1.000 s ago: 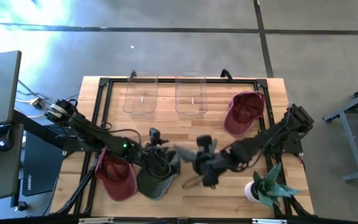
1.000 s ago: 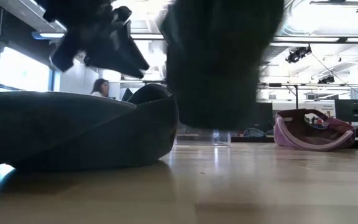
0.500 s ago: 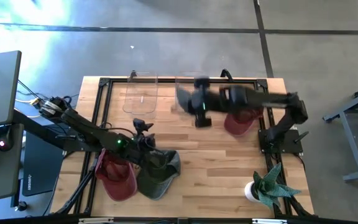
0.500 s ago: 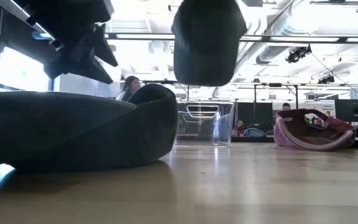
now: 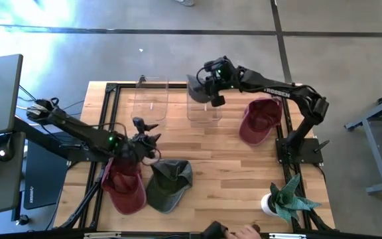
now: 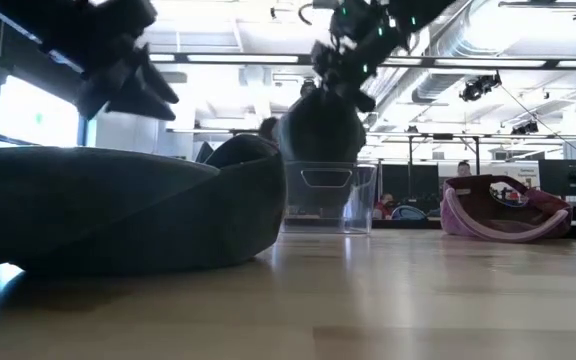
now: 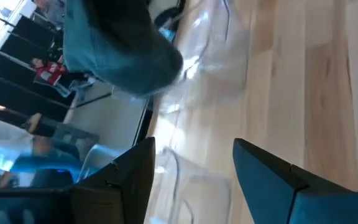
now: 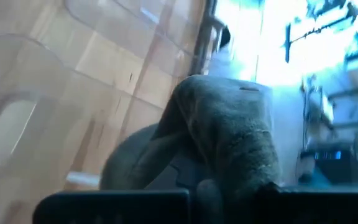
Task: Pick & Place hat
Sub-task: Put the right gray cap into the right transparent bin
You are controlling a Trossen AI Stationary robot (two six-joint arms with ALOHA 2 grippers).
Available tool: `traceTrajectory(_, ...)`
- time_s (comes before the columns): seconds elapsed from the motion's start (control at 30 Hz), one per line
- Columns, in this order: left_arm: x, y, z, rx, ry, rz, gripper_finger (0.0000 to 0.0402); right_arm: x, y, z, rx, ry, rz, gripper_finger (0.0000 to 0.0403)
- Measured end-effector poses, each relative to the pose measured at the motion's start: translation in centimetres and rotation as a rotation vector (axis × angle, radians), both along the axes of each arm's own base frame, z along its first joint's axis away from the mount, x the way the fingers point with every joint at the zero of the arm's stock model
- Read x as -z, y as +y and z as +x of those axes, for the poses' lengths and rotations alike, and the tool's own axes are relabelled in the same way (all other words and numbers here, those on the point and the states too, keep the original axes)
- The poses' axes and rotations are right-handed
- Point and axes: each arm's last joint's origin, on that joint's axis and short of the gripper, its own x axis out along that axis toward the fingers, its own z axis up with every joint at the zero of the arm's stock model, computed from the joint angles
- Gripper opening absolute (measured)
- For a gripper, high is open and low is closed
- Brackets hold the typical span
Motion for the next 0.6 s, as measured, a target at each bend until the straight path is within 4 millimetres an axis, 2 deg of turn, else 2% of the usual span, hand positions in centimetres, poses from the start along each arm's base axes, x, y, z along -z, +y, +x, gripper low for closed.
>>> traceTrajectory(0.2,-0.5,1.4,0.5,0.055,0.005,-0.049,0.0206,3.3,-1.2,-0.4,-0.065,-0.006,-0.128,0.0008)
traceTrajectory(0.37,-0.8,2.4,0.9,0.040,-0.006,-0.042,0.0206,3.7,-2.9,-0.7,-0.017,-0.060,-0.157,0.0010)
traceTrajectory(0.47,-1.1,3.0,1.3,0.065,-0.029,-0.072,0.0206,4.0,-3.8,-0.8,-0.028,-0.091,-0.153,0.0035)
traceTrajectory(0.6,-1.4,3.5,1.6,0.098,-0.059,-0.102,0.0206,4.9,-5.2,-0.9,-0.051,-0.128,-0.137,0.0096)
